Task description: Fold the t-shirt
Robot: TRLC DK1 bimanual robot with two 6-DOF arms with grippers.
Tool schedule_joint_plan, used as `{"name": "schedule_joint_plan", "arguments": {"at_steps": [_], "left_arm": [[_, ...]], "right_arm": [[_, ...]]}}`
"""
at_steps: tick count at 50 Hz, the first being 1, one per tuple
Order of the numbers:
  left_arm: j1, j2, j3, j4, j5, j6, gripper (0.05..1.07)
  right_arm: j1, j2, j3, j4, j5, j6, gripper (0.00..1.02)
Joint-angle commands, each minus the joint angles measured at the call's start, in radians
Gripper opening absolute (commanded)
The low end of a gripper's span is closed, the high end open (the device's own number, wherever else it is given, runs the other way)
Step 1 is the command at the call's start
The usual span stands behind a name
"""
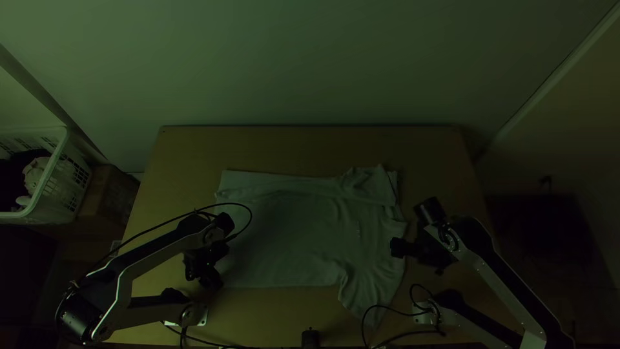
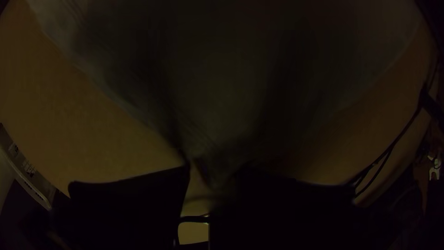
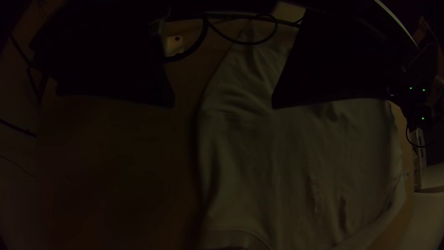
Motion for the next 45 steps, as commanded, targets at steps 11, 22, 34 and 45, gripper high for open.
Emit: {"name": "schedule_joint_plan", "arguments": {"at_steps": [11,22,34,45], "left_arm": [[0.017,-0.005,0.001,0.054,0.032,0.025,0.08],[0.024,-0.011,-0.001,0.062,0.032,0.021,0.08],[0.035,-0.031,-0.004,0.070,0.032,0.021,0.08],[0.060,-0.046,-0.015,0.079,0.036,0.025,0.08]], "right_arm": [[0.081,0.019,-0.100,-0.013,-0.022,0.032,0.95],[0.138,0.046,-0.149,-0.012,-0.088,0.029,0.92],[0.170,0.163,-0.163,-0.002,-0.160,0.005,0.92],[0.223,0.246,-0.162,0.022,-0.193,0.003,0.92]]}}
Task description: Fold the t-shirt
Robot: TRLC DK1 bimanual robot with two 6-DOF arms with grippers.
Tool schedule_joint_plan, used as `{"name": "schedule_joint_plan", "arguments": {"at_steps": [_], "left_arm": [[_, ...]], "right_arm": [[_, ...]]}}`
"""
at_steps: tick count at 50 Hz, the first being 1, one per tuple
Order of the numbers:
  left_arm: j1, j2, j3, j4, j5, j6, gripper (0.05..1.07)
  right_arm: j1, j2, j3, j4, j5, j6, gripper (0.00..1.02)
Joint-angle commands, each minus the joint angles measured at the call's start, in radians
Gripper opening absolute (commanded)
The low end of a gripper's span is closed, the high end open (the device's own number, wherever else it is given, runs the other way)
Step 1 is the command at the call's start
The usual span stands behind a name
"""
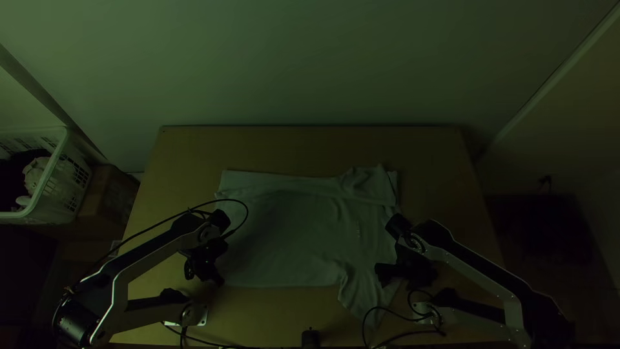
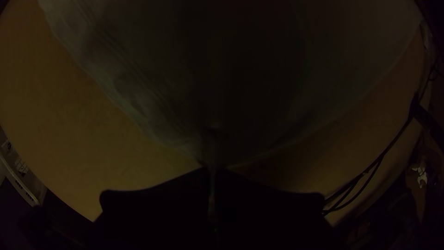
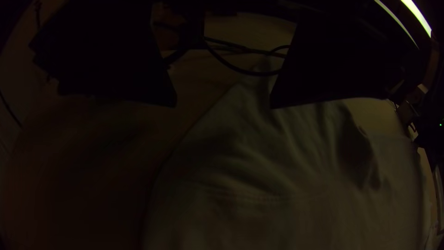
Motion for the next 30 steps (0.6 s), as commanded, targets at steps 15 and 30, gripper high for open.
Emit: {"name": "schedule_joint_plan", "arguments": {"at_steps": [15,30], "left_arm": [[0.034,-0.015,-0.023,0.066,0.003,0.027,0.08],[0.068,-0.015,-0.025,0.075,0.015,0.059,0.08]], "right_arm": [[0.059,0.140,-0.015,0.018,-0.024,0.000,0.85],[0.107,0.209,-0.007,0.037,-0.024,0.012,0.72]]}}
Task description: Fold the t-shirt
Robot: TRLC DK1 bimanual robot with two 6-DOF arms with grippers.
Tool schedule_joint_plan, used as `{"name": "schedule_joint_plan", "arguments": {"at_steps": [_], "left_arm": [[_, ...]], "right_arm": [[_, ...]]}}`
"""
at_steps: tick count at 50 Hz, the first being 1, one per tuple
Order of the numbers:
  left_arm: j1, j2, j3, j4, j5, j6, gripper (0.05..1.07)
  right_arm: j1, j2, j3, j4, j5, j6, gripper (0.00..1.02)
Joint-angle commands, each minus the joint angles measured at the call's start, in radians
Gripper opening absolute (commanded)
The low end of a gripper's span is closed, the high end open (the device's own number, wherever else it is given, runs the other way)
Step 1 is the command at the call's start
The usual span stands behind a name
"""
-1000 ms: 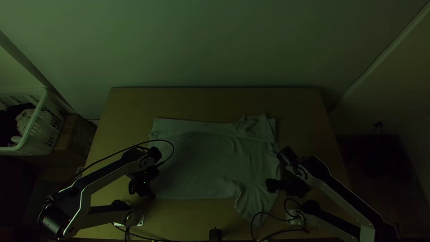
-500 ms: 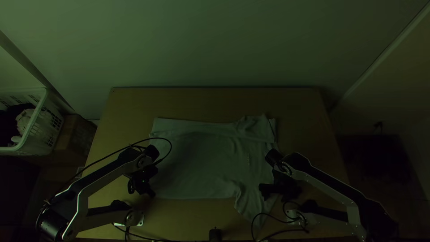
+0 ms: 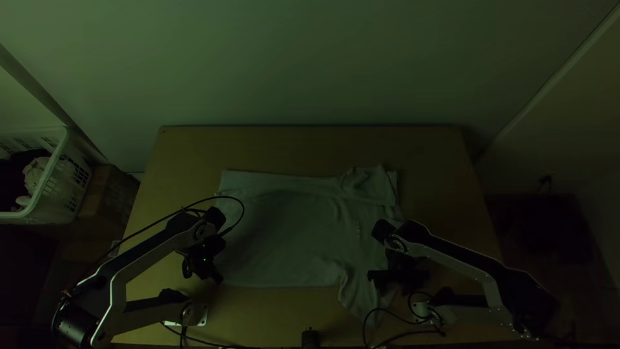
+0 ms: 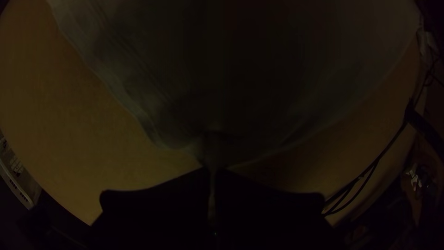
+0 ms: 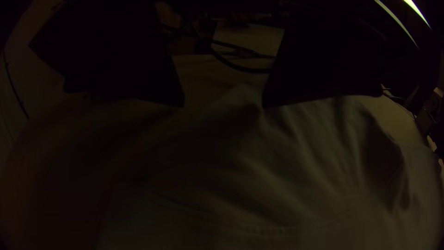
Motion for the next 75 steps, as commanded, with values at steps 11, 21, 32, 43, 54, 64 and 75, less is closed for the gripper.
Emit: {"name": "schedule_joint_plan", "arguments": {"at_steps": [11,21,32,43,54,64,75], "left_arm": [[0.012,-0.005,-0.025,0.068,-0.003,0.027,0.08],[0.057,-0.030,-0.017,0.071,-0.003,0.044,0.08],[0.130,-0.051,0.026,0.078,0.019,0.067,0.08],[0.202,-0.064,0.074,0.080,0.024,0.109,0.08],[0.278,-0.062,0.150,0.075,0.028,0.151,0.08],[0.310,-0.030,0.252,0.083,0.050,0.157,0.08],[0.308,0.032,0.350,0.109,0.079,0.114,0.08]], "right_arm": [[0.038,0.049,0.002,0.105,0.084,0.036,0.10],[0.024,0.024,0.034,0.083,0.114,0.033,0.03],[-0.077,-0.057,0.149,-0.027,0.120,0.002,0.03],[-0.195,-0.086,0.204,-0.103,0.152,-0.078,0.03],[-0.267,-0.091,0.218,-0.118,0.198,-0.121,0.03],[-0.301,-0.071,0.281,-0.119,0.210,-0.127,0.03],[-0.376,-0.002,0.413,-0.118,0.230,-0.160,0.03]]}}
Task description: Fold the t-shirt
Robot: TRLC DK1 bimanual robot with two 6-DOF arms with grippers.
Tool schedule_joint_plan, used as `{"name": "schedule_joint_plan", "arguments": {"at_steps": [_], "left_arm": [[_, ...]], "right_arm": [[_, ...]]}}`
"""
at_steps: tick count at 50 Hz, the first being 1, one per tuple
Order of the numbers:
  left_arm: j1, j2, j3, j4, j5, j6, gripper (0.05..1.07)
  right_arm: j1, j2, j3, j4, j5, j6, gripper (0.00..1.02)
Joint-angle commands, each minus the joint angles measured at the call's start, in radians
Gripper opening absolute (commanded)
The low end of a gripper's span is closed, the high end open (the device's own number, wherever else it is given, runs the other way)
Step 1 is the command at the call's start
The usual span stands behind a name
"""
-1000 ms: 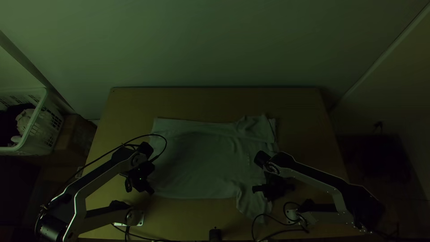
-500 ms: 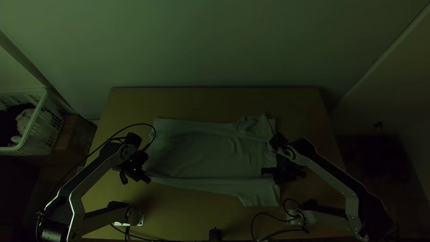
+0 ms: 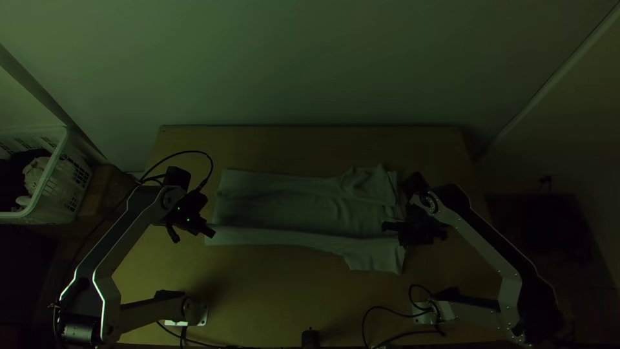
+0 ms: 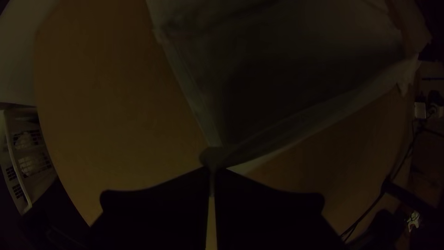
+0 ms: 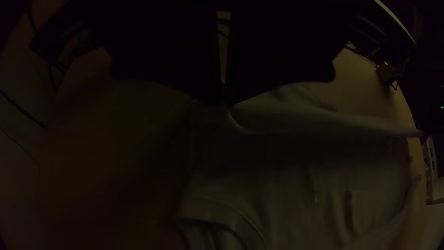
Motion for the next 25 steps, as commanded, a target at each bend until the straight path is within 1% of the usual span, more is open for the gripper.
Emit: {"name": "schedule_joint_plan", "arguments": {"at_steps": [1,12,25], "left_arm": [[0.007,0.041,0.050,0.003,0.007,-0.018,0.08],[-0.003,0.110,0.142,0.029,0.008,-0.042,0.08],[-0.004,0.214,0.269,0.048,0.008,-0.059,0.08]], "right_arm": [[-0.040,0.051,0.070,-0.017,0.031,-0.029,0.03],[-0.096,0.154,0.188,-0.008,0.043,-0.053,0.03],[-0.109,0.274,0.298,0.021,0.044,-0.055,0.03]]}}
